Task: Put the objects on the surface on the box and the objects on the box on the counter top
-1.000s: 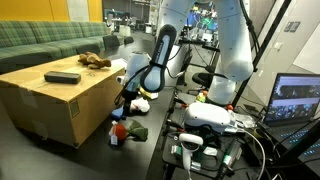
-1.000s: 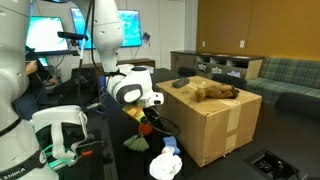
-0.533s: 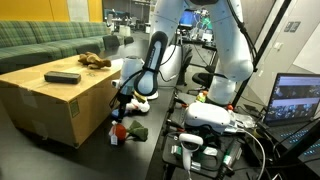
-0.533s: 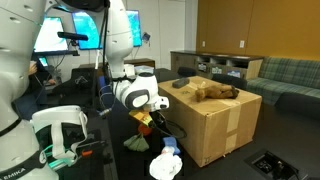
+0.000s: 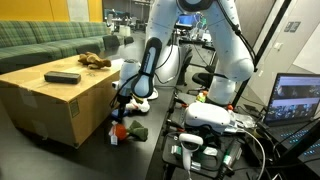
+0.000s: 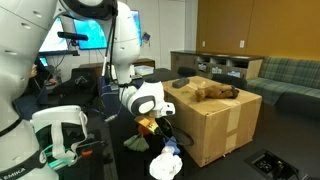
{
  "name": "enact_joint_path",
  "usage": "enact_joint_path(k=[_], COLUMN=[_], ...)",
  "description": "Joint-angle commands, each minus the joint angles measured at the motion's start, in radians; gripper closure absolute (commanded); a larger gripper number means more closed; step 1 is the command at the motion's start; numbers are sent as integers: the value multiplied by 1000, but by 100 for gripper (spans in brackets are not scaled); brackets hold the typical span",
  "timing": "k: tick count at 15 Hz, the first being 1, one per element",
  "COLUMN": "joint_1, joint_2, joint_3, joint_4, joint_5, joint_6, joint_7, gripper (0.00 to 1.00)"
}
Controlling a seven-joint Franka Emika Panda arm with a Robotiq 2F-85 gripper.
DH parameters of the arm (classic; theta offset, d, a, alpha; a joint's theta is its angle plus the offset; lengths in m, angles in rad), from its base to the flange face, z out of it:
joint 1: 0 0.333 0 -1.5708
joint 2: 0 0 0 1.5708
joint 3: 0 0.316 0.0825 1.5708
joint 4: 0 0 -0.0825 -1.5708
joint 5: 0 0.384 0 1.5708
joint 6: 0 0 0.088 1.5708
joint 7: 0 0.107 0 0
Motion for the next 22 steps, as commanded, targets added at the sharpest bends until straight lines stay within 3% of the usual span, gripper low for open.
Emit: enact_joint_path(k=[1, 11, 13, 22], joint_1=[28, 27, 33, 10], joint_2=[54, 94, 98, 56], joint_3=[-47, -73, -81, -66], joint_4=[51, 117, 124, 114], joint_5=[-22, -14, -17, -30], joint_6=[25, 3, -9, -91], joint_7=[13, 27, 27, -1], gripper=[0, 0, 26, 94])
